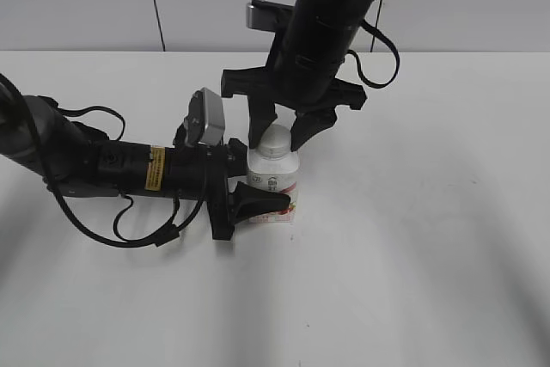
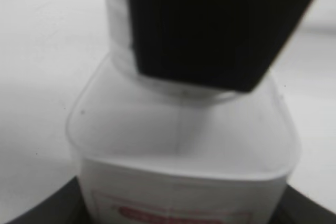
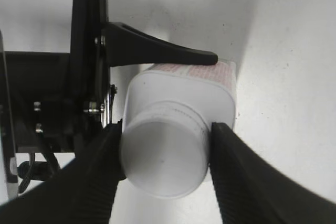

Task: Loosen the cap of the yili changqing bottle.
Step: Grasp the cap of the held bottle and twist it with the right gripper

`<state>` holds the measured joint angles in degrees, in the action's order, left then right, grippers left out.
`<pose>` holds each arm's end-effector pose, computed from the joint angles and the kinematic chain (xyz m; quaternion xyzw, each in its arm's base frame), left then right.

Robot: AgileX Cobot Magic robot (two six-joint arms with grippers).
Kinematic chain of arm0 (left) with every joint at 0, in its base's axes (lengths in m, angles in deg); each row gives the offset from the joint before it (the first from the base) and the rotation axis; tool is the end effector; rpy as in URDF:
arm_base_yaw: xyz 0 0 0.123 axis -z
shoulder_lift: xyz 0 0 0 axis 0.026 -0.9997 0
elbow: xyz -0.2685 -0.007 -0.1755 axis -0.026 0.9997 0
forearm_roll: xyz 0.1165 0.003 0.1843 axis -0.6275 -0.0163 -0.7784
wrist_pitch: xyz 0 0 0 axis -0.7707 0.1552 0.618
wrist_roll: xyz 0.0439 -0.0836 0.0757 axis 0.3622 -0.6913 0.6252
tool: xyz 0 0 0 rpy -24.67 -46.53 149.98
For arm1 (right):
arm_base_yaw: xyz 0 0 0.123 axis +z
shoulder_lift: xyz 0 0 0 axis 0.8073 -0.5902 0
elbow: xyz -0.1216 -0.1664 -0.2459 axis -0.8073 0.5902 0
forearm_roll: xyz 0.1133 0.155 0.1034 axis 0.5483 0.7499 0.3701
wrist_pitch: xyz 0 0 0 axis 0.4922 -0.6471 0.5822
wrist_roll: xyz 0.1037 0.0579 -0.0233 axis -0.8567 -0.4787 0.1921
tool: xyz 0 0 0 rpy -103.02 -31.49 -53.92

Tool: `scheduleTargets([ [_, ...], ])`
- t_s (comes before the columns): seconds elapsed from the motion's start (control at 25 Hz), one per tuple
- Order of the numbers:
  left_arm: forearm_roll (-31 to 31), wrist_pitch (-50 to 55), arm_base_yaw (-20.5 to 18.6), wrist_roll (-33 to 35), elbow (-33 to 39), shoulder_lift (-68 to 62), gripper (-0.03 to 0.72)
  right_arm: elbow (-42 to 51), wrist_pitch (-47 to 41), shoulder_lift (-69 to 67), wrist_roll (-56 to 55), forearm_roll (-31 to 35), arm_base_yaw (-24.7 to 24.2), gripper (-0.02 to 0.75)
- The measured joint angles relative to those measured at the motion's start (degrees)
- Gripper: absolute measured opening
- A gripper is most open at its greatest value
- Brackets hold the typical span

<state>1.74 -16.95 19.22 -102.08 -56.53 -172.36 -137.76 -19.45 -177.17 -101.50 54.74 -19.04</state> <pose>0.3508 -0.2223 0.1059 0.5446 0.6121 -0.3936 0.4168 0.3402 0.2714 0.2223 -0.1080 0.9805 0.1593 0.0404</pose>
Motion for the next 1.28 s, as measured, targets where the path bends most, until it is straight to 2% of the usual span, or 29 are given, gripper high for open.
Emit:
scheduleTargets([
  [0.28,0.0,0.0,0.0,0.0,0.0,0.0,0.397,0.0,-0.18,0.0,4.84,-0.17,0.11,0.407],
  [0.96,-0.4,-0.1,0.0,0.23,0.0,0.0,0.395,-0.21,-0.79,0.0,56.15,-0.17,0.11,0.398],
  [1.28,-0.4,-0.1,0.0,0.29,0.0,0.0,0.394,-0.21,-0.79,0.0,72.21,-0.34,0.11,0.396],
])
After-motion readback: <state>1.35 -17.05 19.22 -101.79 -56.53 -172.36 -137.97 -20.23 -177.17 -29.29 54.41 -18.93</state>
